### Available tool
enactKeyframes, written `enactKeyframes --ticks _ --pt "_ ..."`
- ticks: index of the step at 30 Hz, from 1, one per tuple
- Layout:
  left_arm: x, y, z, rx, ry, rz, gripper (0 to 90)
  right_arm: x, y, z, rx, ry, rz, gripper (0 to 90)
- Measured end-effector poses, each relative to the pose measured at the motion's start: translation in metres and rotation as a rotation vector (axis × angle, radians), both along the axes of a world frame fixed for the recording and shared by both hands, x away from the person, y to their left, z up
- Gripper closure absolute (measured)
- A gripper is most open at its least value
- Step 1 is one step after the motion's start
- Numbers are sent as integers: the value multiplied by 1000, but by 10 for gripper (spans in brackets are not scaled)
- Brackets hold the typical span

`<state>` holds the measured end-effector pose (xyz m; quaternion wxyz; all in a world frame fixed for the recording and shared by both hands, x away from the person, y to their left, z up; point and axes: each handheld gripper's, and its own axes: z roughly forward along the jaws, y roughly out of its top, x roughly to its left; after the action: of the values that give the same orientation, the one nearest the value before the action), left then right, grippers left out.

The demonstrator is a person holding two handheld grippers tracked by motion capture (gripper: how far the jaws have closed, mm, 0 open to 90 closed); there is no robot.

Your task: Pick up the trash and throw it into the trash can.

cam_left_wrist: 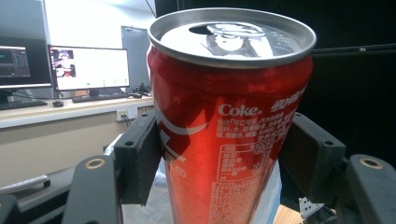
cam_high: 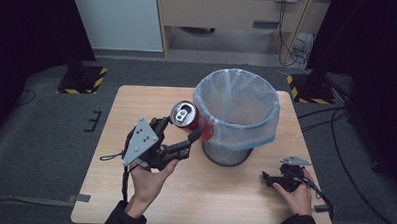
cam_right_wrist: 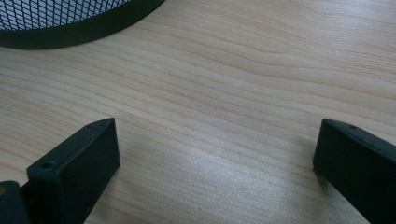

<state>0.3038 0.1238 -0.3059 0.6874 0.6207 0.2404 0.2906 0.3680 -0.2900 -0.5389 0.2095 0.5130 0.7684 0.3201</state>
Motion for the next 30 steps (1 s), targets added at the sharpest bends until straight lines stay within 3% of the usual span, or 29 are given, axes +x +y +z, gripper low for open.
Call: enactKeyframes --ticks 17,30 --pt "22 -20 26 -14 -39 11 332 0 0 0 -1 -4 0 7" --pt "54 -41 24 -19 -2 24 332 1 0 0 1 -3 -1 7"
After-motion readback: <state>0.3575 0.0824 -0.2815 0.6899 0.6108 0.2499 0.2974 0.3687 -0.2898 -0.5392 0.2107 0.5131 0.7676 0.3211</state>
